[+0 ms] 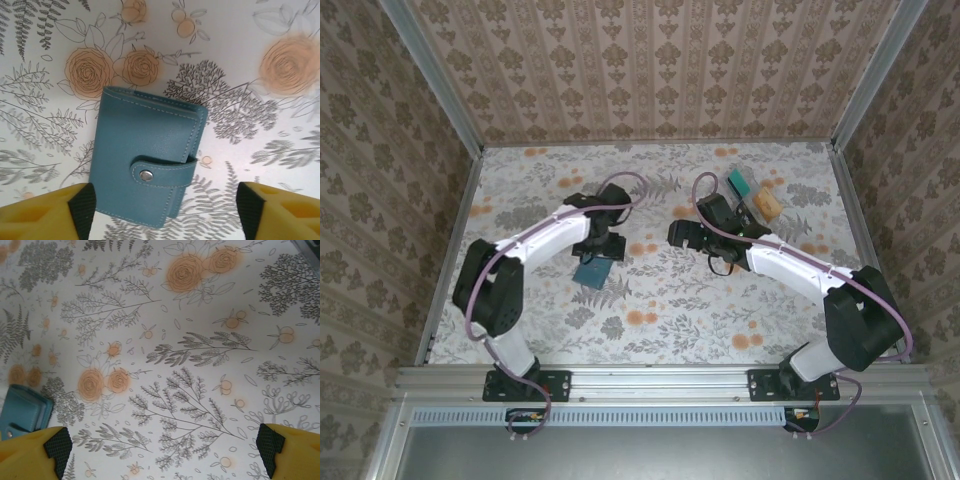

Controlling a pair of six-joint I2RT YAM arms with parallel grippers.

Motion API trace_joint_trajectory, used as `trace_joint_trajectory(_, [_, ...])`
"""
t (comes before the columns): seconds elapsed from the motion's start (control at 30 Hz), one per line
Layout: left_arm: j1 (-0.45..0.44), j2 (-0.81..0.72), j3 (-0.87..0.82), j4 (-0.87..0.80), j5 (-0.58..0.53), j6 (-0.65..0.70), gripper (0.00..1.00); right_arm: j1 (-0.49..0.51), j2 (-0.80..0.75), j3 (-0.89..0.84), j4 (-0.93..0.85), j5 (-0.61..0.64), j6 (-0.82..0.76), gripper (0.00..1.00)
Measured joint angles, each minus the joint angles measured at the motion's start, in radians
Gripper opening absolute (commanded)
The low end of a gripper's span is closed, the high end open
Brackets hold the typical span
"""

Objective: Take the credit cards out of the card holder

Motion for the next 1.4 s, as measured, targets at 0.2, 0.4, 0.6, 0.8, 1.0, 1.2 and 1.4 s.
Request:
trace_joint_trajectory(0.2, [0.173, -0.131, -0.157, 0.139, 0.179, 0.0, 0.83, 0.011, 0.088, 0.019, 0.035, -0.076, 0.04, 0.89])
trace_joint_trajectory(0.4, [0.34, -0.132, -0.316, 0.239, 0.333, -0.023, 0.68, 0.042, 0.168, 0.051, 0.036, -0.133, 0.065, 0.86])
trace_joint_trajectory(0.6, [0.36, -0.089, -0.324, 0.304, 0.4, -0.033, 0.51, 0.051, 0.177, 0.073, 0.04, -0.177, 0.076, 0.85])
trace_joint_trajectory(0.8, [0.36, -0.031, -0.324, 0.329, 0.441, -0.03, 0.49, 0.053, 0.189, 0.094, 0.039, -0.183, 0.076, 0.85])
trace_joint_trajectory(1.0, [0.357, -0.023, -0.324, 0.333, 0.488, -0.026, 0.41, 0.055, 0.201, 0.096, 0.039, -0.184, 0.076, 0.84])
trace_joint_trajectory(1.2, [0.287, -0.023, -0.339, 0.393, 0.584, -0.039, 0.4, 0.056, 0.208, 0.099, 0.039, -0.184, 0.076, 0.81])
trace_joint_trajectory(1.4, [0.187, -0.017, -0.346, 0.467, 0.651, -0.093, 0.38, 0.057, 0.213, 0.1, 0.039, -0.2, 0.073, 0.77])
